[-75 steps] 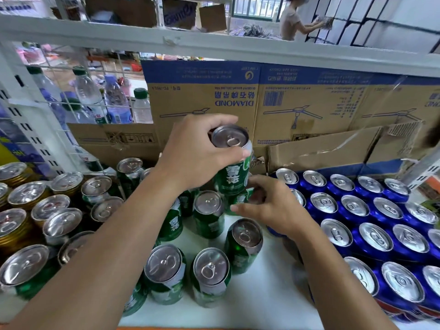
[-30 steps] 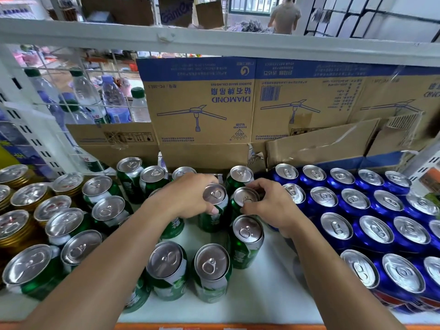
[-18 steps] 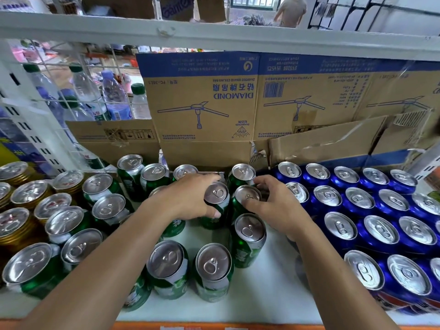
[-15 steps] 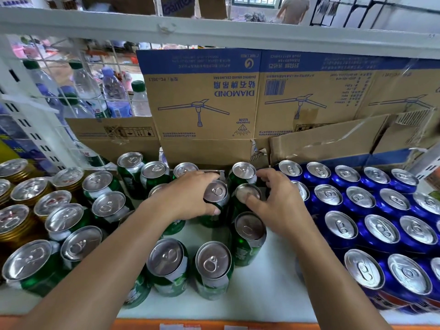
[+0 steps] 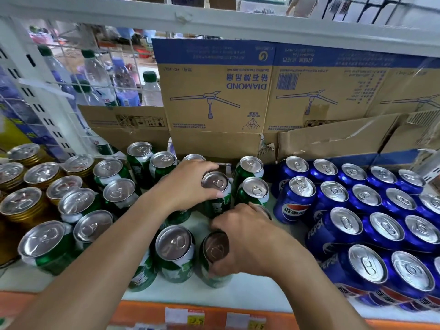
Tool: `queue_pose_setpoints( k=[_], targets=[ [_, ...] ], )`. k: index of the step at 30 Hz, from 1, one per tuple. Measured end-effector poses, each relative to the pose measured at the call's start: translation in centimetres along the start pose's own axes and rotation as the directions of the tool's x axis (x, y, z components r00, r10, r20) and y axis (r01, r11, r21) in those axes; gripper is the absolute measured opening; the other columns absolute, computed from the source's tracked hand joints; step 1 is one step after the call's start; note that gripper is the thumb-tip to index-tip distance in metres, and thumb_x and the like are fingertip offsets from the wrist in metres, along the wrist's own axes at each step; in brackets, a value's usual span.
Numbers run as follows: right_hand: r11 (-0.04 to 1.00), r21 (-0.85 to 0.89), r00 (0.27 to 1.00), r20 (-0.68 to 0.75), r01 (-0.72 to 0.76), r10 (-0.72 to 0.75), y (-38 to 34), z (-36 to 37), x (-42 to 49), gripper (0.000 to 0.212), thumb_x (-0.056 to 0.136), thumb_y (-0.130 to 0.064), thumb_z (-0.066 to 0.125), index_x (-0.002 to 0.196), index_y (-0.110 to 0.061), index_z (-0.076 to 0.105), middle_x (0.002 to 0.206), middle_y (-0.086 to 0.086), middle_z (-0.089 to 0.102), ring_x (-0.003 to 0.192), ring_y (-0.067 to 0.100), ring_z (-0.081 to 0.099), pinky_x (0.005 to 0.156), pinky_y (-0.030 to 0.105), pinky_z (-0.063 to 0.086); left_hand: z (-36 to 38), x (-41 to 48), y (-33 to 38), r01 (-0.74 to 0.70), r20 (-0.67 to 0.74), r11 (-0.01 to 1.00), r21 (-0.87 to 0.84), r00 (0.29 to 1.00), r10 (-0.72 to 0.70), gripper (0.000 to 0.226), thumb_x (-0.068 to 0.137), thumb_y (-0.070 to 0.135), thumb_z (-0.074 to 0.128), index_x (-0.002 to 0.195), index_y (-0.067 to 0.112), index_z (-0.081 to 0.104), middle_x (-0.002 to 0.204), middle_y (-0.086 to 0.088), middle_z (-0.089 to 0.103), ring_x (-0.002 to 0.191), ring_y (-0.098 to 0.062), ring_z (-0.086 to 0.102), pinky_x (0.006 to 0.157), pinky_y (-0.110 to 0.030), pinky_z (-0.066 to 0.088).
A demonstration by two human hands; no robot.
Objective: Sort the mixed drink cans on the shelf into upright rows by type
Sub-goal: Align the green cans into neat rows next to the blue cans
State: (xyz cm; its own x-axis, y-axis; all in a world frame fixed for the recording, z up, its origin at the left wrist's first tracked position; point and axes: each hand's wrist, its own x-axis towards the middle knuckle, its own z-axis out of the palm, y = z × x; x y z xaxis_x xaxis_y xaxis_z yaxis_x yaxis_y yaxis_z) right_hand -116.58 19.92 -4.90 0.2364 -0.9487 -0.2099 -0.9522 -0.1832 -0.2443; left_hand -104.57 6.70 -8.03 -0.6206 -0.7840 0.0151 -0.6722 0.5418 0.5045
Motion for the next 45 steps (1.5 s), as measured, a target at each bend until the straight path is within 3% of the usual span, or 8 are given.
queue_pose_setpoints(
  k=[8, 14, 19, 22, 28, 36, 40, 45],
  targets=[
    [0.99, 0.111, 0.992, -0.088, -0.084, 0.094, 0.8, -0.8, 0.8, 0.038, 0.069, -0.046, 0.076, 0.079, -0.017, 0.054, 0.076, 0.002, 0.052, 0.078, 0.023, 0.05, 0.051, 0.029, 0.031, -0.3, -0.5, -0.6, 0.007, -0.048, 1.0, 0.02, 0.999, -0.006, 0.032, 0.088, 0.036, 0.067, 0.118, 0.026, 0.066, 0.11, 0.005, 0.065, 0.103, -0.014, 0.056, 0.08, -0.028, 0.043],
    [0.993, 0.105, 0.989, -0.135, -0.047, 0.061, 0.7, -1.6, 2.0, 0.034, 0.072, -0.042, 0.076, 0.069, -0.019, 0.052, 0.063, -0.005, 0.041, 0.07, 0.02, 0.04, 0.047, 0.025, 0.024, -0.3, -0.3, -0.5, -0.043, -0.023, 0.998, 0.04, 0.999, 0.044, 0.027, 0.088, 0.028, 0.069, 0.113, 0.02, 0.071, 0.113, 0.004, 0.066, 0.107, -0.016, 0.057, 0.093, -0.034, 0.044],
    [0.996, 0.041, 0.975, -0.201, -0.085, 0.092, 0.8, -0.6, 3.0, 0.037, 0.077, -0.055, 0.07, 0.085, -0.022, 0.056, 0.078, 0.001, 0.055, 0.08, 0.022, 0.049, 0.059, 0.03, 0.029, -0.4, -0.4, -0.7, -0.046, -0.025, 0.999, 0.024, 0.999, 0.047, 0.025, 0.088, 0.026, 0.068, 0.112, 0.022, 0.072, 0.113, 0.005, 0.066, 0.106, -0.015, 0.057, 0.095, -0.037, 0.045],
    [0.991, 0.071, 0.965, -0.229, -0.114, 0.127, 1.0, -0.4, 2.9, 0.041, 0.077, -0.06, 0.068, 0.074, -0.03, 0.04, 0.072, -0.004, 0.041, 0.077, 0.019, 0.042, 0.05, 0.028, 0.023, -0.6, -0.6, -1.0, -0.044, -0.015, 0.998, 0.039, 0.999, 0.045, 0.024, 0.09, 0.025, 0.066, 0.113, 0.024, 0.071, 0.112, 0.005, 0.067, 0.105, -0.015, 0.058, 0.093, -0.039, 0.046],
    [0.992, 0.086, 0.97, -0.218, -0.092, 0.109, 1.5, -0.1, 3.3, 0.059, 0.075, -0.056, 0.071, 0.126, -0.03, 0.054, 0.107, 0.002, 0.062, 0.102, 0.022, 0.057, 0.07, 0.029, 0.037, -1.0, -0.9, -1.2, -0.025, 0.034, 0.999, 0.029, 0.999, 0.024, 0.02, 0.091, 0.025, 0.064, 0.11, 0.031, 0.071, 0.106, 0.008, 0.067, 0.095, -0.015, 0.059, 0.083, -0.038, 0.05],
    [0.994, 0.069, 0.947, -0.303, -0.085, 0.102, 1.1, 1.0, 3.5, 0.036, 0.08, -0.039, 0.066, 0.109, -0.019, 0.058, 0.102, 0.005, 0.064, 0.097, 0.028, 0.059, 0.072, 0.031, 0.039, -1.2, -0.4, -0.3, -0.061, 0.043, 0.998, 0.019, 0.997, 0.06, 0.034, 0.088, 0.027, 0.067, 0.121, 0.031, 0.061, 0.11, 0.005, 0.065, 0.103, -0.016, 0.06, 0.084, -0.034, 0.049],
    [0.996, 0.061, 0.951, -0.299, -0.061, 0.077, 1.1, 1.3, 3.5, 0.034, 0.081, -0.039, 0.065, 0.106, -0.016, 0.061, 0.104, 0.006, 0.065, 0.097, 0.028, 0.06, 0.077, 0.033, 0.045, -1.3, 1.4, 0.6, -0.105, 0.208, 0.981, 0.162, 0.976, 0.07, 0.046, 0.089, 0.028, 0.063, 0.133, 0.031, 0.05, 0.119, -0.002, 0.059, 0.11, -0.022, 0.054, 0.082, -0.03, 0.044],
    [0.986, 0.145, 0.932, -0.338, -0.088, 0.133, 1.7, 1.4, 2.7, 0.033, 0.079, -0.043, 0.066, 0.099, -0.018, 0.063, 0.094, 0.003, 0.064, 0.09, 0.025, 0.06, 0.069, 0.033, 0.047, -1.8, 3.3, 2.4, -0.19, 0.36, 0.924, 0.333, 0.931, 0.061, 0.015, 0.086, 0.027, 0.062, 0.089, 0.021, 0.048, 0.097, -0.002, 0.055, 0.092, -0.023, 0.054, 0.072, -0.031, 0.04]
  ],
)
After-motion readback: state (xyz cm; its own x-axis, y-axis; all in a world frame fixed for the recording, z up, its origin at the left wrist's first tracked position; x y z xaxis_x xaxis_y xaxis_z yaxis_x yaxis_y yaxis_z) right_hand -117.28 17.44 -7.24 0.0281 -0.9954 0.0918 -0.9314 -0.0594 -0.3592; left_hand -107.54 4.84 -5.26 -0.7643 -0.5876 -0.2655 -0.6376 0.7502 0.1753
